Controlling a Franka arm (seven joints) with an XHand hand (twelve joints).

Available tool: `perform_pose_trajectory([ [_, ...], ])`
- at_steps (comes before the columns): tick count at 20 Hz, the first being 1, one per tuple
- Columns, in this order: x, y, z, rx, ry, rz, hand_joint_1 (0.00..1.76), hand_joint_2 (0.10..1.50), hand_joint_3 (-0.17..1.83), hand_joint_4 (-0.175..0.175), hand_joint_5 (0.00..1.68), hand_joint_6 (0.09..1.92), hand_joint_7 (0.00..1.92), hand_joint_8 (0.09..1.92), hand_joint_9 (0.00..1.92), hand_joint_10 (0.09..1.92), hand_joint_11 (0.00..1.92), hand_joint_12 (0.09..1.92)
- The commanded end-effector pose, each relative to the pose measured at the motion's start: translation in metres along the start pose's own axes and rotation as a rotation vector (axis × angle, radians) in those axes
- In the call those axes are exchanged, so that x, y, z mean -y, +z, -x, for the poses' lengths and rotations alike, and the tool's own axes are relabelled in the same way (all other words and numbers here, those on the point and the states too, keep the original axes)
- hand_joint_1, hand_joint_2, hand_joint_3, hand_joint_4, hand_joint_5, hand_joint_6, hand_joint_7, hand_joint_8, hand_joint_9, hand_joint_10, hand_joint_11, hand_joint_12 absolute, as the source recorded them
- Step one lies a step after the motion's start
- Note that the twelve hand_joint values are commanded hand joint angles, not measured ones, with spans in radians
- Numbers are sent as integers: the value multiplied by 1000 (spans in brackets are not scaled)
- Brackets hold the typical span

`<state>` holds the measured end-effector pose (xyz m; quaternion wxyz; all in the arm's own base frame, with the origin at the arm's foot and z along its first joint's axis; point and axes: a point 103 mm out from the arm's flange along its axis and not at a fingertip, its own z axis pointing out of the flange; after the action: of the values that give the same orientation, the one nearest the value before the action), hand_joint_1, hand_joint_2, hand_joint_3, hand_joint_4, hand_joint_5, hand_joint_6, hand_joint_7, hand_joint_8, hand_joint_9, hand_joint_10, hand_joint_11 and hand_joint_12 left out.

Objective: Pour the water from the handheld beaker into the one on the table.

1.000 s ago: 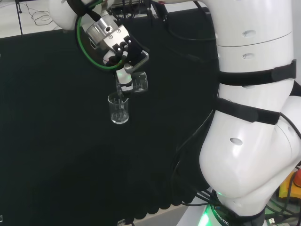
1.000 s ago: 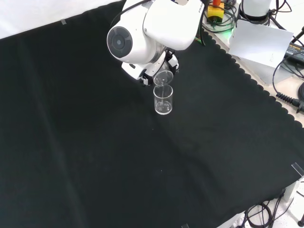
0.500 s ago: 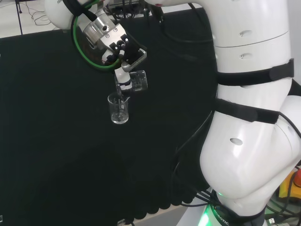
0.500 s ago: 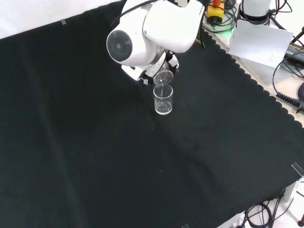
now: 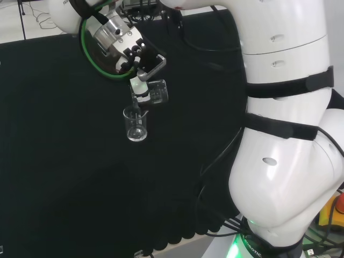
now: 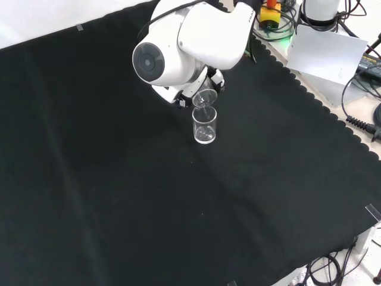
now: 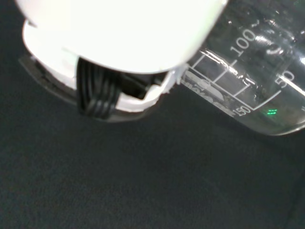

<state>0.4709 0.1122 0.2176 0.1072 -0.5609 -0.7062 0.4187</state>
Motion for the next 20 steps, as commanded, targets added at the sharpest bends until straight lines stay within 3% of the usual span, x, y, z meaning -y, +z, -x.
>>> perform_pose_trajectory([
  [1, 0, -2, -3, 6, -1, -7, 1318, 582, 792, -175, 1244, 754, 1303, 723, 1529, 726, 1151, 738],
  [12, 1, -2, -4, 1, 1, -7, 1318, 581, 795, -175, 1243, 757, 1302, 726, 1528, 726, 1153, 741],
  [20, 0, 0, 0, -27, -5, 29, 1318, 580, 797, -175, 1242, 759, 1301, 729, 1528, 727, 1153, 742],
])
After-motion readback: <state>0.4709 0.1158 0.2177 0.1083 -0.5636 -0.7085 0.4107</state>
